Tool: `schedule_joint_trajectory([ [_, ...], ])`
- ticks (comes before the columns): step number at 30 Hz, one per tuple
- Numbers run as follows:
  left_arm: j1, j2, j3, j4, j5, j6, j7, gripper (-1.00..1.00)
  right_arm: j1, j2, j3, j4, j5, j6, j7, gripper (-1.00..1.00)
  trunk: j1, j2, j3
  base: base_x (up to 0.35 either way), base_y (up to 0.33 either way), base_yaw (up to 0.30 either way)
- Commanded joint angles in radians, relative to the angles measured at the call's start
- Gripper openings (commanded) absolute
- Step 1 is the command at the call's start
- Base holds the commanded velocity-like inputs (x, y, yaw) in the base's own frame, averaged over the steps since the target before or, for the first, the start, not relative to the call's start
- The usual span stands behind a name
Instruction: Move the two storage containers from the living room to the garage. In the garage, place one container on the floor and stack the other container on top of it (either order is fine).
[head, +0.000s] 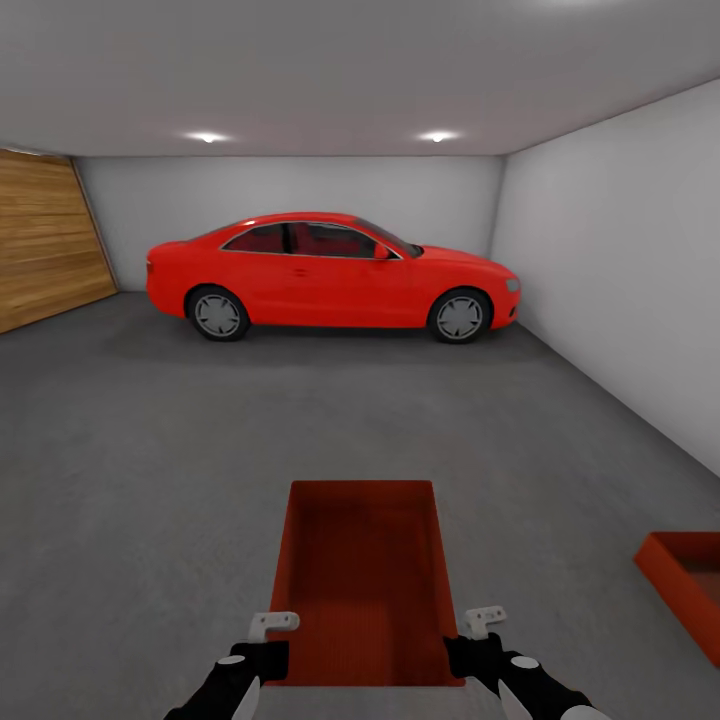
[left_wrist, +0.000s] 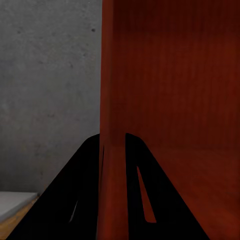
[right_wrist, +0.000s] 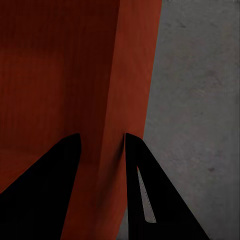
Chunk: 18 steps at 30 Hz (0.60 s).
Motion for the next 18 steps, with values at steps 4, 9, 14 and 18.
schedule_joint_trajectory([
  [4,-0.001,0.044,0.042,-0.010,0.005,0.006,-0.002,-1.00,0.000,-0.020,-0.004,0.003,0.010,-0.005,0.054,-1.00,0.001,-0.002,-0.002,0.322,0.000,0.000],
  [9,-0.001,0.044,0.042,-0.010,0.005,0.006,-0.002,-1.00,0.000,-0.020,-0.004,0.003,0.010,-0.005,0.054,-1.00,0.001,-0.002,-0.002,0.083,0.000,0.000],
  [14,-0.001,0.044,0.041,-0.010,0.005,0.006,-0.002,-1.00,0.000,-0.020,-0.004,0.003,0.010,-0.006,0.054,-1.00,0.001,-0.002,-0.002,0.003,0.000,0.000],
  [18,-0.001,0.044,0.041,-0.010,0.005,0.006,-0.002,-1.00,0.000,-0.020,-0.004,0.003,0.010,-0.006,0.054,-1.00,0.001,-0.002,-0.002,0.000,0.000,0.000],
])
